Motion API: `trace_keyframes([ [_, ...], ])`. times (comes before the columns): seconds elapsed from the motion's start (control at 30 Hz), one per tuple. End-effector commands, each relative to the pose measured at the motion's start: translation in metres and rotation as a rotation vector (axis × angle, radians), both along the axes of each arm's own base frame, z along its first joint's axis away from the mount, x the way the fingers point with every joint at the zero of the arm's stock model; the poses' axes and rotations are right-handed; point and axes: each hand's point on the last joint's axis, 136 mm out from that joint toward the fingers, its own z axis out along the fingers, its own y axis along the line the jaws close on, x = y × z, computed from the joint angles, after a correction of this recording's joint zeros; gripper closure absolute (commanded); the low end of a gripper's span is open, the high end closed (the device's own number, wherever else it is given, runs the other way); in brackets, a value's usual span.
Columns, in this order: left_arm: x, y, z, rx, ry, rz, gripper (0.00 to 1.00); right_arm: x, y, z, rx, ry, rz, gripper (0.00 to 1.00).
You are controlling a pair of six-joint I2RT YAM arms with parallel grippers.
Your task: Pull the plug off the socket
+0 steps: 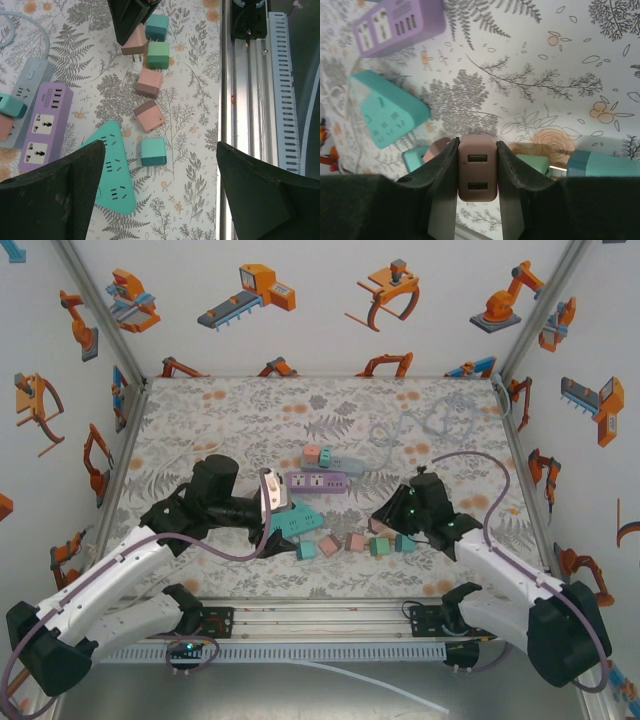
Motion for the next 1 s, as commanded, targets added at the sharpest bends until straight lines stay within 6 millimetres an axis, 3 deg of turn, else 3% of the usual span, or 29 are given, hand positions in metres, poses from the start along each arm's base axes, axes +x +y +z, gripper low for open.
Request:
trace_keyframes([
  [0.0, -0.007, -0.001, -0.005, 0.008, 0.001, -0.044, 0.13, 0.012, 0.005, 0.001, -0.038, -0.055, 0.031, 1.00],
  [0.2, -0.004, -0.002, -0.010, 0.024, 0.008, -0.026, 0.03, 0.012, 0.013, -0.017, -0.060, -0.029, 0.047, 0.98],
  [0.53, 0.003, -0.002, -0.012, 0.029, -0.009, 0.010, 0.02, 0.002, 0.005, -0.037, -0.137, 0.017, 0.019, 0.69],
  [0.73, 0.003, -0.002, -0.011, 0.019, -0.011, 0.014, 0.03, -0.003, -0.006, -0.039, -0.183, 0.036, 0.000, 0.57],
  [0.97, 0.007, -0.002, -0.012, 0.016, -0.019, 0.041, 0.03, -0.010, -0.015, -0.029, -0.218, 0.025, -0.001, 0.53],
])
